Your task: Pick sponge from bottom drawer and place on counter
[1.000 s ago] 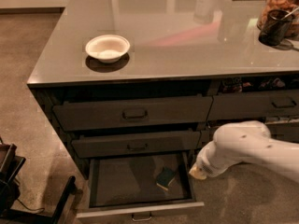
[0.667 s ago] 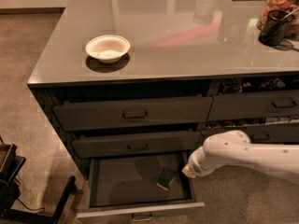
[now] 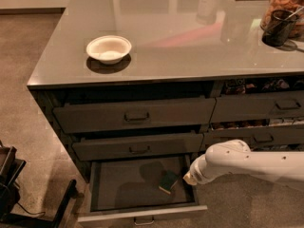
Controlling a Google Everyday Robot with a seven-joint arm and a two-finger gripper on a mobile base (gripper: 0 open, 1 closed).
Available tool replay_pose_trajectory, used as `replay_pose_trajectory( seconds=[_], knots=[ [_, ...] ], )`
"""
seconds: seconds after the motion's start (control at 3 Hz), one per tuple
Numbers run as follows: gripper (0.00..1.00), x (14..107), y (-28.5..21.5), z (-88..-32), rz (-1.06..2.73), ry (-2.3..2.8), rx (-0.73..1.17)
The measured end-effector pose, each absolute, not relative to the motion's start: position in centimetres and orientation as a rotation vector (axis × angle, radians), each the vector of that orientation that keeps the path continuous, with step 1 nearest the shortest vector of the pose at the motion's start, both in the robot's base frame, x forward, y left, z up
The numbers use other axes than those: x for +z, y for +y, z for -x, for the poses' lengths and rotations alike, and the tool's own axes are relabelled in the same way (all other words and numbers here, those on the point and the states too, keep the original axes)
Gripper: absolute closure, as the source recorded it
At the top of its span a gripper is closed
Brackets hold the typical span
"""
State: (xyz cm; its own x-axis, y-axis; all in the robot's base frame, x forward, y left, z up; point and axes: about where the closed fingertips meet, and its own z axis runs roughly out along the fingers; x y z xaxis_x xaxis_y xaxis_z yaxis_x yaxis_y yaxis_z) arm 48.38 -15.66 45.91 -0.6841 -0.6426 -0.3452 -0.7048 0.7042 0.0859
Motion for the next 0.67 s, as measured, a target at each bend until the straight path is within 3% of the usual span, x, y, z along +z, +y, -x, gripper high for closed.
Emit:
replay_pose_trajectory(
  seconds=[0.67],
  knots=[
    [1.00, 40.9, -14.3, -48.3, 0.976, 2.485, 0.484]
  ],
)
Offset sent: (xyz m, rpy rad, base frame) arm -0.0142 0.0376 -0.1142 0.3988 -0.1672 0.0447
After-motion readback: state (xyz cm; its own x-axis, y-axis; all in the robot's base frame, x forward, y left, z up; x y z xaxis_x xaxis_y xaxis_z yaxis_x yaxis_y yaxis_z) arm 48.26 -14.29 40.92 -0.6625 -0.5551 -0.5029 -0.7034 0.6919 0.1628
